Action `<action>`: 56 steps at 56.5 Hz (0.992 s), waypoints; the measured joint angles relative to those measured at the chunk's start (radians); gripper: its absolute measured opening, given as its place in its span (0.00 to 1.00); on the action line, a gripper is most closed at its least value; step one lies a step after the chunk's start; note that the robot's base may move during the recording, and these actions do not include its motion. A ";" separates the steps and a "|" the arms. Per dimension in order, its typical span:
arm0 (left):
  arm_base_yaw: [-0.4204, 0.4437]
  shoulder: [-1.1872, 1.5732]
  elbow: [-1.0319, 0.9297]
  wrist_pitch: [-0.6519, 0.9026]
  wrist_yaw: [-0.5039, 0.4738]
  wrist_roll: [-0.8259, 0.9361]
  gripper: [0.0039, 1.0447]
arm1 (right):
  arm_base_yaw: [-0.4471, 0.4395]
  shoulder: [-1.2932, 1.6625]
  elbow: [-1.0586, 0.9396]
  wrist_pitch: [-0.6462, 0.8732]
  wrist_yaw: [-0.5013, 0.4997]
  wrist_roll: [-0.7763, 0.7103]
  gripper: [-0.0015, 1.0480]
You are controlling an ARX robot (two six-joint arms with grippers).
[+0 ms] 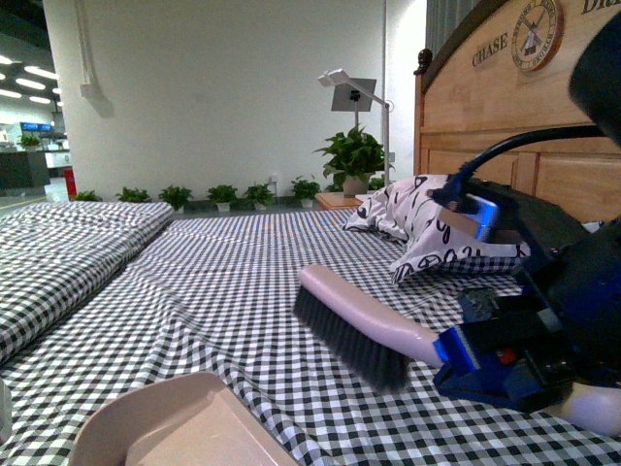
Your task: Clean up trash
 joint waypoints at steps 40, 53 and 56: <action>-0.038 -0.344 -0.231 0.518 -0.225 -0.509 0.26 | -0.404 -0.595 -0.272 0.148 -0.141 0.257 0.20; -0.056 -0.546 -0.272 0.533 -0.377 -0.590 0.26 | -0.465 -0.801 -0.273 0.110 -0.186 0.350 0.20; -0.057 -0.597 -0.272 0.520 -0.397 -0.610 0.26 | -0.482 -0.837 -0.273 0.090 -0.197 0.362 0.20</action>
